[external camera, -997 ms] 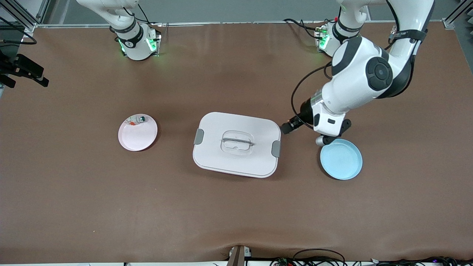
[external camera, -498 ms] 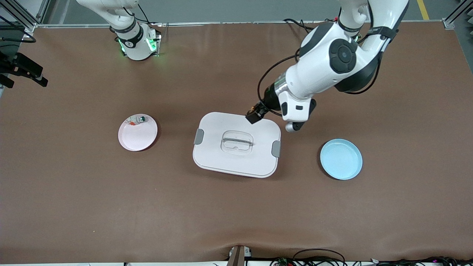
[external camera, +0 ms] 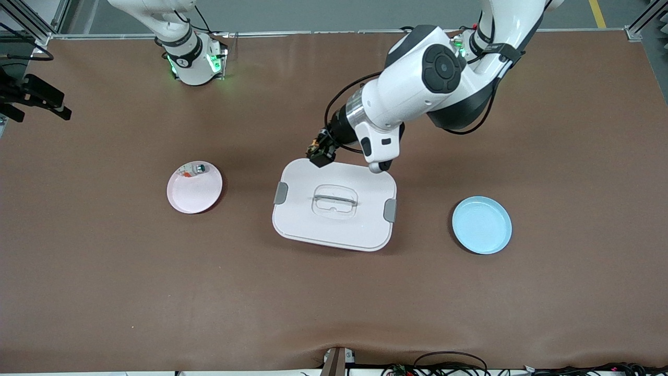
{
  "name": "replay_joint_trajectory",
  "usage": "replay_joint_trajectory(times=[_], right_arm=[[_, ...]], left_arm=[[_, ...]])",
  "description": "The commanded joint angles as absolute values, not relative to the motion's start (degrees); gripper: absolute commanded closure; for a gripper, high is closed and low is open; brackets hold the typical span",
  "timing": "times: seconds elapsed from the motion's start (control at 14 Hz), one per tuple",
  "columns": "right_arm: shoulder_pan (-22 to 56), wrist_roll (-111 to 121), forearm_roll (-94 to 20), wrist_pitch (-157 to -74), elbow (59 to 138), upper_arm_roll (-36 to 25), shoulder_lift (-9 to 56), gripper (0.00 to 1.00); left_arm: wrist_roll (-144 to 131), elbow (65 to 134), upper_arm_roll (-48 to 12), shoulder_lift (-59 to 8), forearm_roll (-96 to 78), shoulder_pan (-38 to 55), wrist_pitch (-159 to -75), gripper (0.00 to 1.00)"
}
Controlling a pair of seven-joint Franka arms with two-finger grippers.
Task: Transfer orange switch to right arm and place
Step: 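Lift the switch with the left gripper and carry it over the white box, then hold the switch with the left gripper while the right gripper reaches it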
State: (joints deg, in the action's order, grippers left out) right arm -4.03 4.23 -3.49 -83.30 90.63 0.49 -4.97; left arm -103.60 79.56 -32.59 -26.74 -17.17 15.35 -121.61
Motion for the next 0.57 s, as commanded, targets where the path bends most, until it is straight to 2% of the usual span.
replay_joint_trajectory(times=[0.0, 0.28, 0.5], right_arm=[[-4.8, 3.7, -10.0, -82.4, 91.0, 1.0, -5.1, 0.0], [-5.4, -7.4, -21.7, -85.6, 97.6, 0.7, -6.8, 0.0], [-4.6, -8.4, -29.9, -91.9, 105.0, 1.5, -10.4, 0.0]], left_arm=[[-108.4, 77.8, -32.3, -27.9, -18.1, 17.6, -124.7, 1.0], [-112.6, 77.6, -32.3, -28.7, -18.1, 19.8, -128.8, 1.0], [-114.5, 77.3, -32.3, -29.2, -18.1, 20.8, -129.8, 1.0]])
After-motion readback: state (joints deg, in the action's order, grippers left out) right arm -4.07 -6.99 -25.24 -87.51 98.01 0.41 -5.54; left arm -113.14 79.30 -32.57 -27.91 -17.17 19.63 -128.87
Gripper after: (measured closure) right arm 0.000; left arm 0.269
